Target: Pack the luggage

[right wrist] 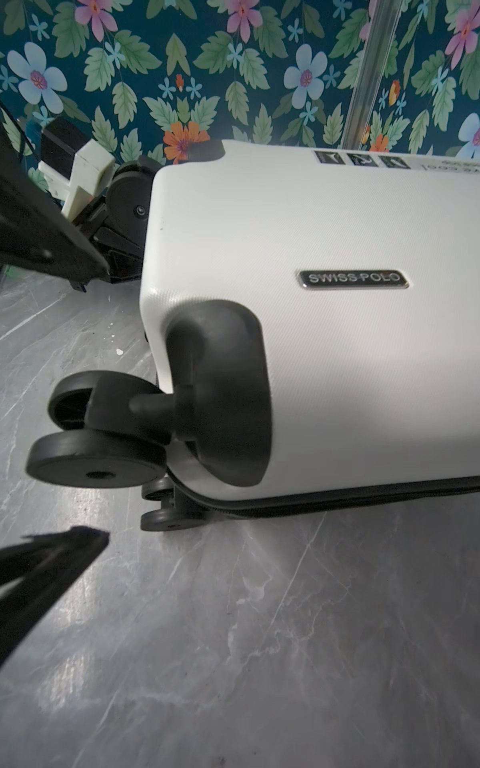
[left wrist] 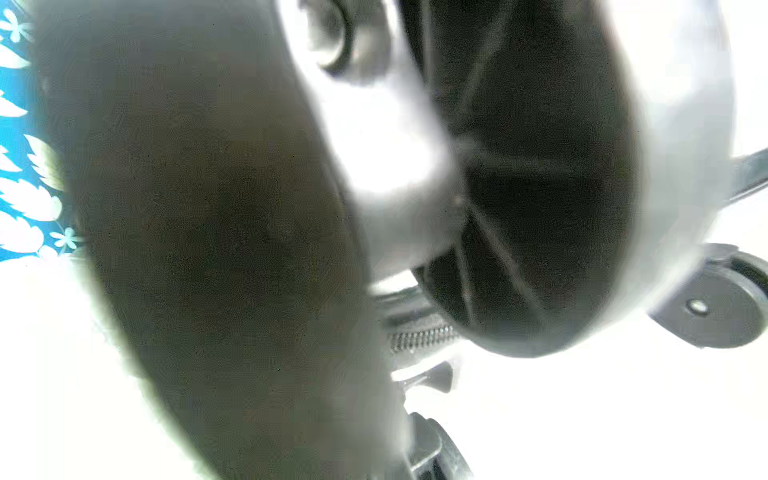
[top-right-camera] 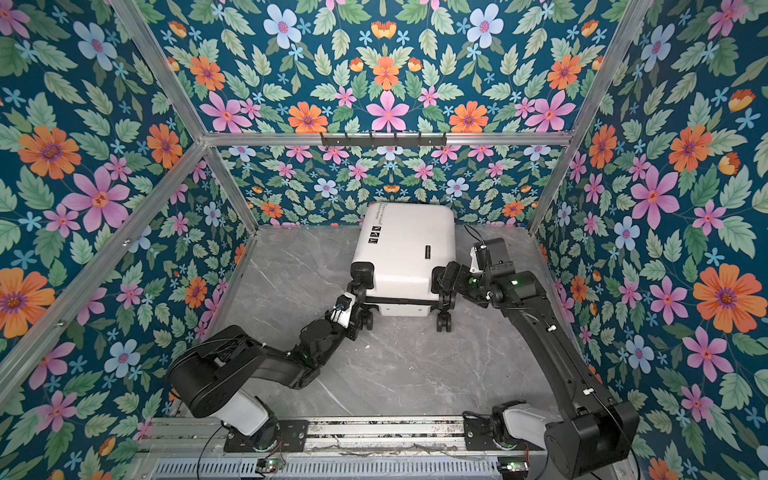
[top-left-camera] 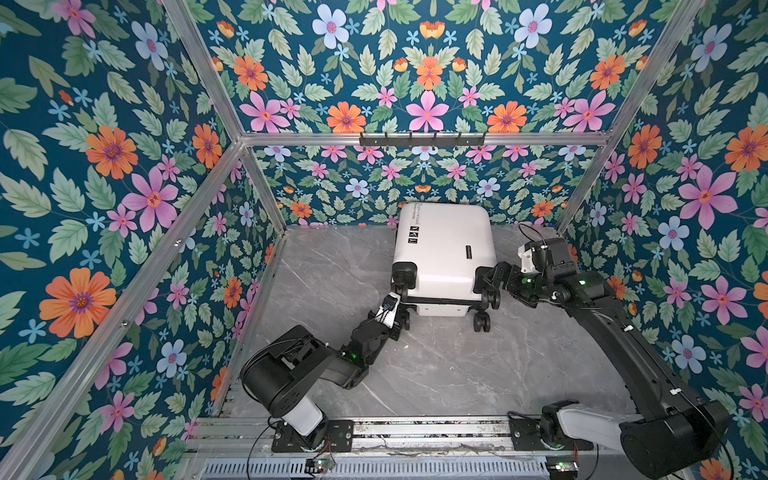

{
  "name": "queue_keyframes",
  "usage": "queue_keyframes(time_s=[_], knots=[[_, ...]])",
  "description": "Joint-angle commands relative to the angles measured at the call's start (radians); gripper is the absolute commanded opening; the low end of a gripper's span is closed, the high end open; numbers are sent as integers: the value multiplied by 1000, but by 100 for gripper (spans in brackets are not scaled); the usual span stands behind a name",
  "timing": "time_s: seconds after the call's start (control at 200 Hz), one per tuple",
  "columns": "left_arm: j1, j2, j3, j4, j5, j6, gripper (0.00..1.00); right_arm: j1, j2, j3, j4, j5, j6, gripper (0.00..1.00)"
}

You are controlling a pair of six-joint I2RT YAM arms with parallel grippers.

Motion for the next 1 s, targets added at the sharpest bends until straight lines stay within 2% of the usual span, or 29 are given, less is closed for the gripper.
queue_keyframes(time_s=[0.0, 0.225, 0.545, 0.66, 0.78, 0.875, 0.935, 0.995], knots=[[-1, -20, -5, 18, 10, -41, 0, 0, 49, 23, -27, 7, -43, 87], [0, -35, -12, 18, 0, -71, 0, 0, 175, 62, -40, -20, -86, 76], [-1, -39, -7, 17, 1, -74, 0, 0, 177, 7, 23, -122, -100, 57], [-1, -33, -1, 18, 10, -76, 0, 0, 156, -23, 32, -126, -112, 56], [-1, -30, 4, 14, 17, -77, 0, 0, 166, -7, -14, -104, -129, 64], [-1, -30, 6, 12, 21, -77, 0, 0, 179, 6, -32, -99, -135, 64], [-1, -30, 6, 13, 23, -77, 0, 1, 186, 9, -29, -102, -135, 60], [-1, -34, 3, 13, 24, -79, 0, 0, 194, 12, -26, -106, -134, 50]])
